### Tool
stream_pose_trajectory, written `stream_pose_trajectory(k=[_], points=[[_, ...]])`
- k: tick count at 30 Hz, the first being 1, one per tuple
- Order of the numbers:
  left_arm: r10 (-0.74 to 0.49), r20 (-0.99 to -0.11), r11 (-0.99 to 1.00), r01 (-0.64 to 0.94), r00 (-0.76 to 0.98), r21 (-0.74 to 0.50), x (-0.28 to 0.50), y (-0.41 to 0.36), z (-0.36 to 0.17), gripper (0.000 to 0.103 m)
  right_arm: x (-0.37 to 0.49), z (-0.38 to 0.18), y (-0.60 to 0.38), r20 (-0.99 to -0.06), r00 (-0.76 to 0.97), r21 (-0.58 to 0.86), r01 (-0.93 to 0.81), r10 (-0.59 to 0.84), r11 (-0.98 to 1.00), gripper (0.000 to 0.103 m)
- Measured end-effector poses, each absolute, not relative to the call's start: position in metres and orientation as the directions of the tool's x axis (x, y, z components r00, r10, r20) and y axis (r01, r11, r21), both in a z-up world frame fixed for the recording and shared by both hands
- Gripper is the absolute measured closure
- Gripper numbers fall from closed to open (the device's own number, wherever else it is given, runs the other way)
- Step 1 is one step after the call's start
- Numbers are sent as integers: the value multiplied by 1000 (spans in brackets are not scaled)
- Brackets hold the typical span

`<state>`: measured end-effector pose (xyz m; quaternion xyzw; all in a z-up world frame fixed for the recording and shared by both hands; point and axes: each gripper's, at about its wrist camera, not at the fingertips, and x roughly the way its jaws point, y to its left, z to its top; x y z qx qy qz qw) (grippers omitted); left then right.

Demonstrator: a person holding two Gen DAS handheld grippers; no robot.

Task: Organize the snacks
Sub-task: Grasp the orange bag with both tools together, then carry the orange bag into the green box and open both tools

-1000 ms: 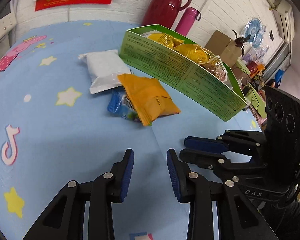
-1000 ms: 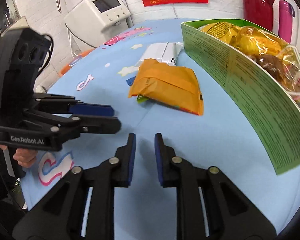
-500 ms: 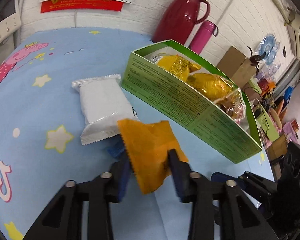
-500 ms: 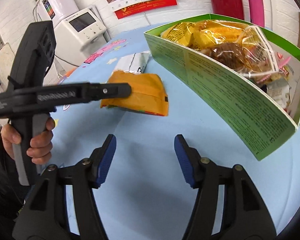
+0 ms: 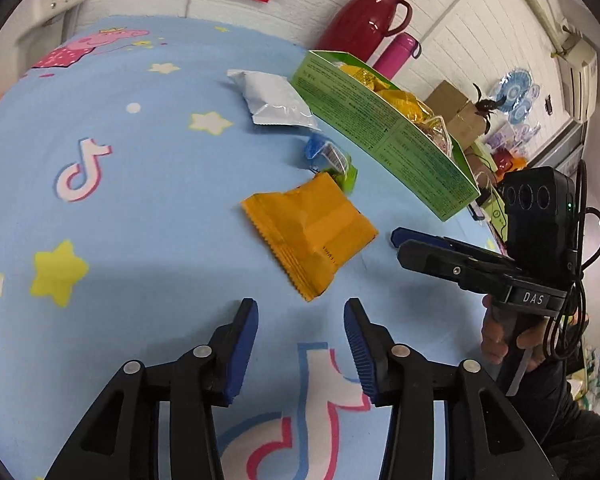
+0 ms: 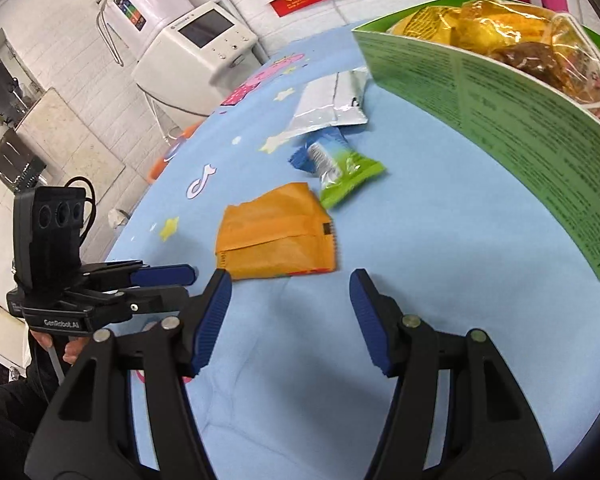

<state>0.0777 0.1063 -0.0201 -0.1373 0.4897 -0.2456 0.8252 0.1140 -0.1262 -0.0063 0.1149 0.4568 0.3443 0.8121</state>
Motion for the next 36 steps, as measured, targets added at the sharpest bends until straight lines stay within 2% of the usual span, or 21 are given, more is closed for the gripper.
stream_pose_trajectory(k=[2,6,11,12,13,15,17,18,21,26,36], points=[[-549,-726,835,243,415,-493,82,109,-19,47,118,-6,-117,-670,346,487,-464,657,740,40],[-561,-709,826,242,427,-509,101,103,-17,46,132,-8,-112,-673,352,493,-442,650,750,40],[-576,-696,817,266,430,-512,117,91,-22,47,145,-14,-116,-623,329,587,-403,709,702,42],[-574,-695,818,268,433,-509,119,90,-21,47,147,-16,-114,-616,320,599,-403,720,692,49],[-565,-699,825,273,439,-495,119,88,-22,54,149,-18,-111,-606,307,616,-401,733,678,54],[-528,-712,849,285,463,-444,118,82,-22,60,153,-25,-106,-584,287,655,-386,759,650,74],[-509,-719,861,274,473,-429,115,81,-22,65,153,-30,-102,-561,257,694,-372,787,616,77],[-508,-719,861,267,473,-432,115,83,-22,66,152,-29,-101,-564,262,689,-374,783,621,78],[-521,-715,852,244,466,-463,111,89,-22,77,143,-25,-102,-578,266,671,-382,771,635,79],[-552,-680,833,283,483,-475,99,84,-3,77,124,2,-110,-564,336,620,-431,754,656,82],[-630,-588,774,476,507,-418,121,12,73,77,110,72,-182,-454,567,550,-428,687,717,82]])
